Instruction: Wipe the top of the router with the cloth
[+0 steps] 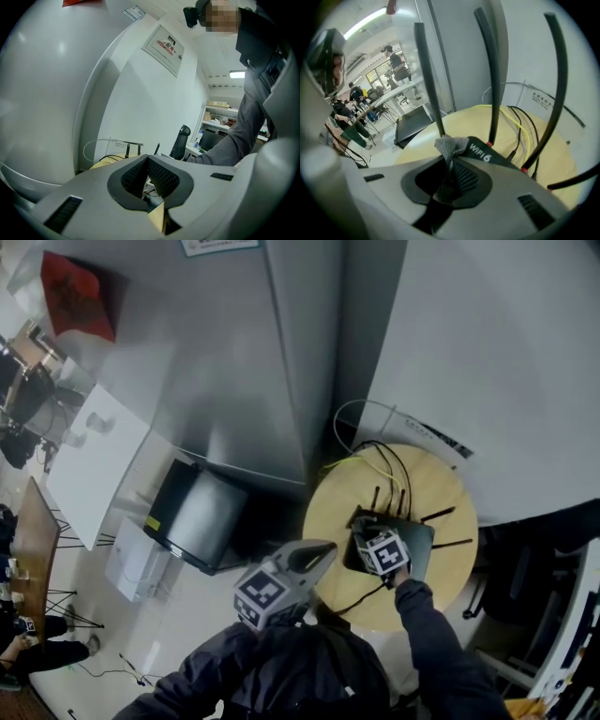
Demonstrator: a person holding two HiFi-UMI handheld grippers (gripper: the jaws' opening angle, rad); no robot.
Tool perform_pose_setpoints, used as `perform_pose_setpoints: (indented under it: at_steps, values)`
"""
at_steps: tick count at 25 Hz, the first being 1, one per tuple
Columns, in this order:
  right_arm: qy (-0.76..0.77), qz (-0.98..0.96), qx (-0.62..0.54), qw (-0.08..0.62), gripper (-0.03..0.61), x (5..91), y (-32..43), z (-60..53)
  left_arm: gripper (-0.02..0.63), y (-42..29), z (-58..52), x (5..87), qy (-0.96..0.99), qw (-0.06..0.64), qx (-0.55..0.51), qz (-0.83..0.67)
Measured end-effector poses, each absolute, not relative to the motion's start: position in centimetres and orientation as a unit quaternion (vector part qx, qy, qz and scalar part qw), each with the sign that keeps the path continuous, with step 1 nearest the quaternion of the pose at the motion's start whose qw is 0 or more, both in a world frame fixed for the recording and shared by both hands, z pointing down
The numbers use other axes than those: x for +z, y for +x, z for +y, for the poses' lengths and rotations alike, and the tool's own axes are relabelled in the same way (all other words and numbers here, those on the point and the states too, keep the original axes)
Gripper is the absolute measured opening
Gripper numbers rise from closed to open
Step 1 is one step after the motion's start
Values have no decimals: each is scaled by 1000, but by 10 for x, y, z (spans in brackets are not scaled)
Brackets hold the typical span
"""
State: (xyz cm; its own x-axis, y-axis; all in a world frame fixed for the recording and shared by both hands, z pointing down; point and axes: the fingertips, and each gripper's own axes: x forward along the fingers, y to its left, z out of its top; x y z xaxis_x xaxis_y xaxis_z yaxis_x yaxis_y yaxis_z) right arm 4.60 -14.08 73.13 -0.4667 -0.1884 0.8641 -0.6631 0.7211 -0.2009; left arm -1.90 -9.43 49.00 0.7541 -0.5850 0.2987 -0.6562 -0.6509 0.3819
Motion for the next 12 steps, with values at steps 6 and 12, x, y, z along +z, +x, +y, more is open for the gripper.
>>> perform_pose_setpoints:
  at_steps: [6, 12]
  values:
    - [235, -818, 269, 451, 70, 731, 47, -80, -8, -11, -94, 490, 914, 238, 77, -320]
    - [216, -823, 272, 450, 70, 730, 47, -49, -8, -2, -91, 491, 919, 239, 79, -304]
